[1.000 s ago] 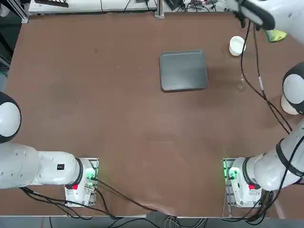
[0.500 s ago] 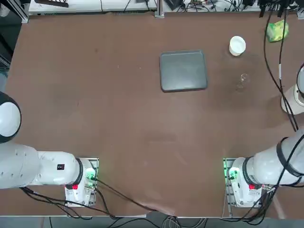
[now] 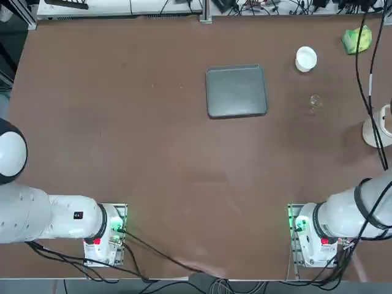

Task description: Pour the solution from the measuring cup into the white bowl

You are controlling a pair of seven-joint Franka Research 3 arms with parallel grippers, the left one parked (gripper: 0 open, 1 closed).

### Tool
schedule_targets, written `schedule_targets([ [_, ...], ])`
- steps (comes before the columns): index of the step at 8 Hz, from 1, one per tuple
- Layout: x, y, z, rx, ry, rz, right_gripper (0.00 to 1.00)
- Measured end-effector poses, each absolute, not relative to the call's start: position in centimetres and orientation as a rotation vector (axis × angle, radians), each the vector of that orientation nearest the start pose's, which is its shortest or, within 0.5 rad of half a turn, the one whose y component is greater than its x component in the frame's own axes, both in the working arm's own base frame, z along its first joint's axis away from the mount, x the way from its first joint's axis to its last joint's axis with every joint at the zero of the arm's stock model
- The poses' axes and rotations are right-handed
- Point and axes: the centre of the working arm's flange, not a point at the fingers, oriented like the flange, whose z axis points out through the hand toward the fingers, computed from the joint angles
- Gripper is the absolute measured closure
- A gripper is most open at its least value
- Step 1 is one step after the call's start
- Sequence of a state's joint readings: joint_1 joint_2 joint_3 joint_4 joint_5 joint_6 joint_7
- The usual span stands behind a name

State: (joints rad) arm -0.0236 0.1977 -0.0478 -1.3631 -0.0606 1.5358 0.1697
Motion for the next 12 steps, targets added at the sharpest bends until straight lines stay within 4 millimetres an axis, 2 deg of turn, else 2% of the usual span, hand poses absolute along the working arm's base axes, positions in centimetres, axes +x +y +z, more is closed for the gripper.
schedule_targets([
  [2, 56.8, -4.3, 64.1, -3.185, 0.34, -0.002, 0.0],
  [4, 53.3, -3.7, 66.1, -3.165, 0.304, -0.038, 0.0],
  [6, 50.7, -1.5, 66.6, -3.164, 0.224, -0.025, 0.0],
  [8, 47.4, -1.4, 66.3, -3.142, 0.198, -0.071, 0.0],
  [9, 46.5, -1.9, 66.1, -3.135, 0.197, -0.081, 0.0],
  [10, 46.7, -1.8, 65.8, -3.135, 0.189, -0.078, 0.0],
  [12, 48.2, -0.6, 64.7, -3.148, 0.158, -0.037, 0.0],
])
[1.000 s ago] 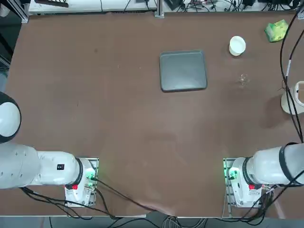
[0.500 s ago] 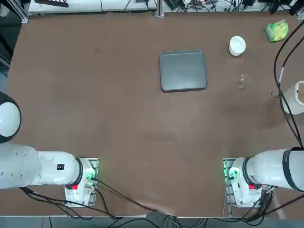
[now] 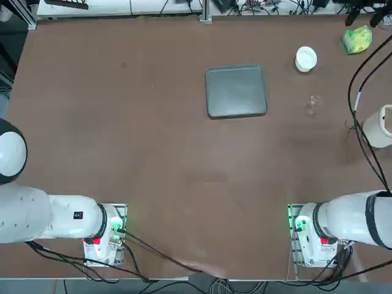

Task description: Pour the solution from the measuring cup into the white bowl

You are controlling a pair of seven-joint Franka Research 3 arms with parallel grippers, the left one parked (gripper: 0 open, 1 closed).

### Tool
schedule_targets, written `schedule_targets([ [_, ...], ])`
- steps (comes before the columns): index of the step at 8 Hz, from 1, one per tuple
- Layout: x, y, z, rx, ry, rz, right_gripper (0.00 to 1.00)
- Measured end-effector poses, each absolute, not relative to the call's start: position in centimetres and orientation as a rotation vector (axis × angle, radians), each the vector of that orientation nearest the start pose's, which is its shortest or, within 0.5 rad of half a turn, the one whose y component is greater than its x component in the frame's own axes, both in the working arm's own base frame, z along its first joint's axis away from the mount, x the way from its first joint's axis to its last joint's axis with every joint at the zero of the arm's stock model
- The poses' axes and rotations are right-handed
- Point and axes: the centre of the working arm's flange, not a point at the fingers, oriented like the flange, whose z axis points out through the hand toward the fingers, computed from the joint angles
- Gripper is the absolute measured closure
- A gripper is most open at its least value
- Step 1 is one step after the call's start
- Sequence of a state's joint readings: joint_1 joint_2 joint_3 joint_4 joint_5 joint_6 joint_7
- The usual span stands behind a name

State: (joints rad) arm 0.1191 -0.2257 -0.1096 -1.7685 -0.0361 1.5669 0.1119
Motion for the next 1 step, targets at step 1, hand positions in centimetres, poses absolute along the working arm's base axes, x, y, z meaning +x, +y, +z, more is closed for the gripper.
schedule_targets([
  [1, 49.1, 0.01, 64.5, -3.155, 0.146, 0.003, 0.0],
])
